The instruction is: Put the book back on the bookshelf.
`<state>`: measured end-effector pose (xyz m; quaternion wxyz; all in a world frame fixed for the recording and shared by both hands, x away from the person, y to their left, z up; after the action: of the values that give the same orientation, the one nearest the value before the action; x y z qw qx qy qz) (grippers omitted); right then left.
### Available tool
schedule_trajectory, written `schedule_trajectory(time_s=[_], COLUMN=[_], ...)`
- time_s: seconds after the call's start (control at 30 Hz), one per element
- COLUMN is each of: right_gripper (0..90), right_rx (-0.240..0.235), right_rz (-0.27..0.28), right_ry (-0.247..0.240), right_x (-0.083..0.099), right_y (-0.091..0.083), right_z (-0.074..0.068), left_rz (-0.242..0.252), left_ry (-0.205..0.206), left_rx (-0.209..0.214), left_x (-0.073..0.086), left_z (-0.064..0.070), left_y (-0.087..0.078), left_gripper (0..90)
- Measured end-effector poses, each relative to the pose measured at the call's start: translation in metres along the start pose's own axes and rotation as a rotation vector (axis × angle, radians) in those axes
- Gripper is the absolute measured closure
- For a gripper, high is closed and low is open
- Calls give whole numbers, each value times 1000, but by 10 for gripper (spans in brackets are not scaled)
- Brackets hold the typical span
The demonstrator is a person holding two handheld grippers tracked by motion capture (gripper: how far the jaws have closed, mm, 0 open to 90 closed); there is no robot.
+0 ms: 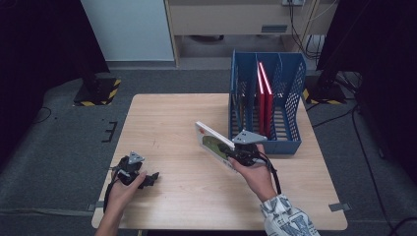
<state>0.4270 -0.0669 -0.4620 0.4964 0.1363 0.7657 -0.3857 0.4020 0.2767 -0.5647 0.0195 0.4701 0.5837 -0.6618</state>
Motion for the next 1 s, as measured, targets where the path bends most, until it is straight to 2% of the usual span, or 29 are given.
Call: schedule_trajectory(time_s=[0.5, 1.0], right_gripper=[756, 756], right_rx=[9, 23], right_rz=[30, 55], right_ry=[21, 21], right_x=[-8, -13], right_y=[-28, -60], right_z=[5, 8], left_rz=[1, 1], left_ry=[-25, -18], left_rx=[1, -3], left_x=[2, 3], left_z=[-2, 0], left_y=[1, 2], left_gripper=[45, 35])
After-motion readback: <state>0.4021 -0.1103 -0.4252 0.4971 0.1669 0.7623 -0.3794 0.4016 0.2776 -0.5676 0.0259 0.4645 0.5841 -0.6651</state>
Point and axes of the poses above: each handheld gripper's, and its own axes: y roughly forward along the jaws, x roughly out of its underside, z roughly to its right, the point moved 5 cm from there along y, roughly forward along the jaws, and after that the axes turned 11 degrees about y, right-handed, at the moved point
